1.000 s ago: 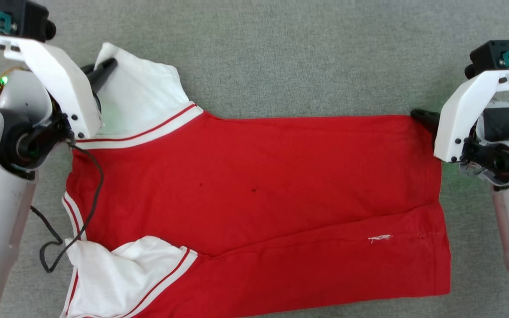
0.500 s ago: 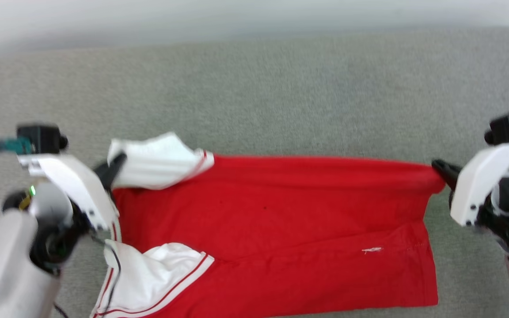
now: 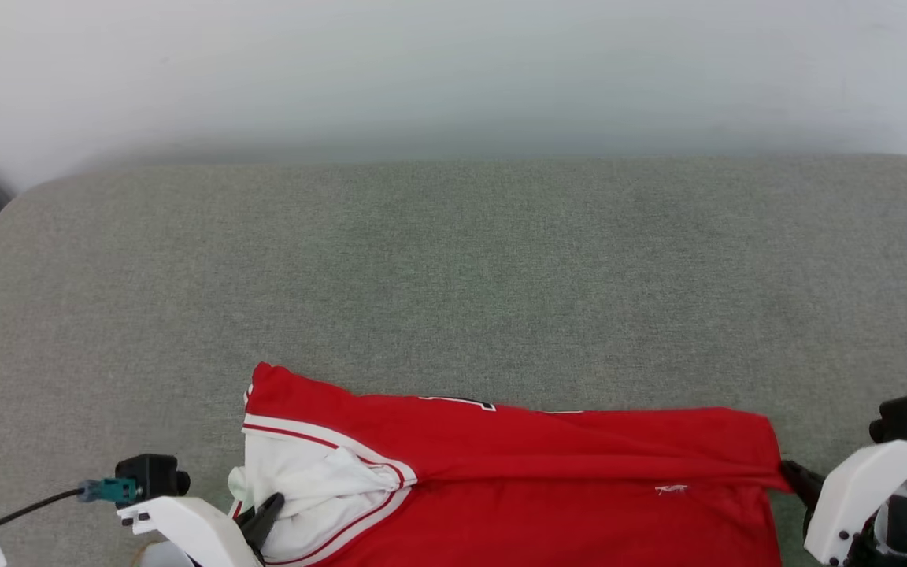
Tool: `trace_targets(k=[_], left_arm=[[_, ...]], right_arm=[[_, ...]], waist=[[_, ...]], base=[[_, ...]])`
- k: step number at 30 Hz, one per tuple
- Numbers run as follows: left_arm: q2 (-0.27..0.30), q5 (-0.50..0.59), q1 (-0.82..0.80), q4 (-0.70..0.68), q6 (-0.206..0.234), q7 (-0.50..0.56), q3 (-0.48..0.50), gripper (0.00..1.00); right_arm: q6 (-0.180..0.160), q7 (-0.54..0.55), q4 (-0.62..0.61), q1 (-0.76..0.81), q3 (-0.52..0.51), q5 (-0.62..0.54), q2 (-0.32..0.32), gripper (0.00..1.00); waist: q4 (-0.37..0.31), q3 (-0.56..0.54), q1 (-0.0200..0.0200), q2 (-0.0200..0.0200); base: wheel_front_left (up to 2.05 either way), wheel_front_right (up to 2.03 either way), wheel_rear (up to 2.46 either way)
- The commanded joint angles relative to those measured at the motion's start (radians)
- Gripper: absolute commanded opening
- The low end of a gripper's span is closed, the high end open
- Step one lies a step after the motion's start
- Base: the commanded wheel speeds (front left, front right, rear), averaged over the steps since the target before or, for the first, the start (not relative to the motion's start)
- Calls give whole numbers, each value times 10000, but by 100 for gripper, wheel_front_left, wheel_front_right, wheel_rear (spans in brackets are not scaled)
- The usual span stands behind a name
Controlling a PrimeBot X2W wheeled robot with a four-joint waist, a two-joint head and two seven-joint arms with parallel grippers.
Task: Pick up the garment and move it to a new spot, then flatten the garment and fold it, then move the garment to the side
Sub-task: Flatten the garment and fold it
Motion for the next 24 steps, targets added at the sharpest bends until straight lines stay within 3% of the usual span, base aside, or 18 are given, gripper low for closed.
trace_targets(k=[1, 2, 7, 14, 24], left_arm=[[-33, -12, 78, 70, 1, -117, 38, 100], [-107, 11, 107, 212, -9, -248, 40, 100], [-318, 317, 117, 599, -48, -1210, 122, 100], [-489, 1255, -122, -35, 41, -3099, 186, 100], [-453, 2881, -320, -1573, 757, -4880, 24, 100]], right_arm=[[-7, -101, 11, 161, -18, -10, 29, 41], [-7, -197, 7, 258, -4, -1, 81, 100], [-6, -997, -307, 686, 22, -82, 155, 100], [-6, -1643, -1527, 961, -105, -110, 97, 100], [-6, 752, -2695, 1019, -1081, -253, -193, 100]], waist=[[-17, -26, 2, 0], [-33, -37, 2, 0], [-152, -123, 2, 0], [-278, -427, 2, 0], [-51, -709, 2, 0]], base=[[0, 0, 0], [0, 0, 0], [0, 0, 0], [0, 0, 0], [0, 0, 0]])
